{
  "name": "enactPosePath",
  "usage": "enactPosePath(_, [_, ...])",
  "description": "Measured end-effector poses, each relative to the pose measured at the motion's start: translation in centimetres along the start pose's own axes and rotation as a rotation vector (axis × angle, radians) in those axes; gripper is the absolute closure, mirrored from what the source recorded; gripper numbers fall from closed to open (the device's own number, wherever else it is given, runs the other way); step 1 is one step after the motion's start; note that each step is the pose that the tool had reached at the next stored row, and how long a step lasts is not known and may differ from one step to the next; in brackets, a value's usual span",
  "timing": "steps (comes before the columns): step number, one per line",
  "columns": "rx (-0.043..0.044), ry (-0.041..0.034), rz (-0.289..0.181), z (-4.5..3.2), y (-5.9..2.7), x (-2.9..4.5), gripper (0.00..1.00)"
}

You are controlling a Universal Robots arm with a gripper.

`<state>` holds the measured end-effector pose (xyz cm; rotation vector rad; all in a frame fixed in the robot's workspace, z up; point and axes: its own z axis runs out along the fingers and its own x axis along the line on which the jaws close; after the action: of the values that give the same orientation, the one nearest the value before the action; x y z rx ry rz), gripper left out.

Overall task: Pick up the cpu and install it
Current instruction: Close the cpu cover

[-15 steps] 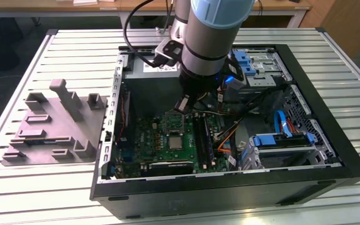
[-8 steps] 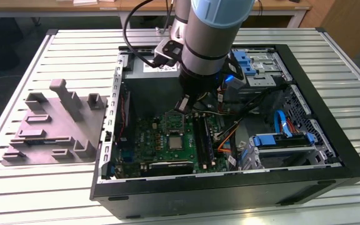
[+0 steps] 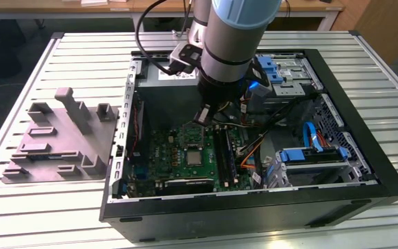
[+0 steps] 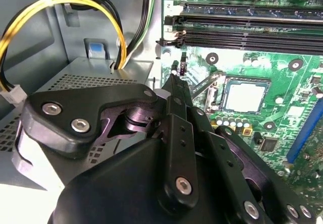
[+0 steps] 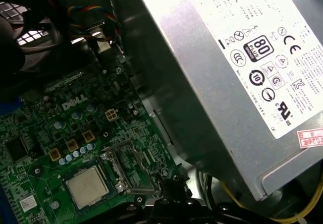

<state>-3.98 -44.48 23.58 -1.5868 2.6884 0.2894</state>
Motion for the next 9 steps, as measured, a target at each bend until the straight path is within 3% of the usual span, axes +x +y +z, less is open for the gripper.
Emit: enactPosePath(9, [-0.0023, 0.0038, -0.023, -0.27, 0.05, -0.03, 0.89])
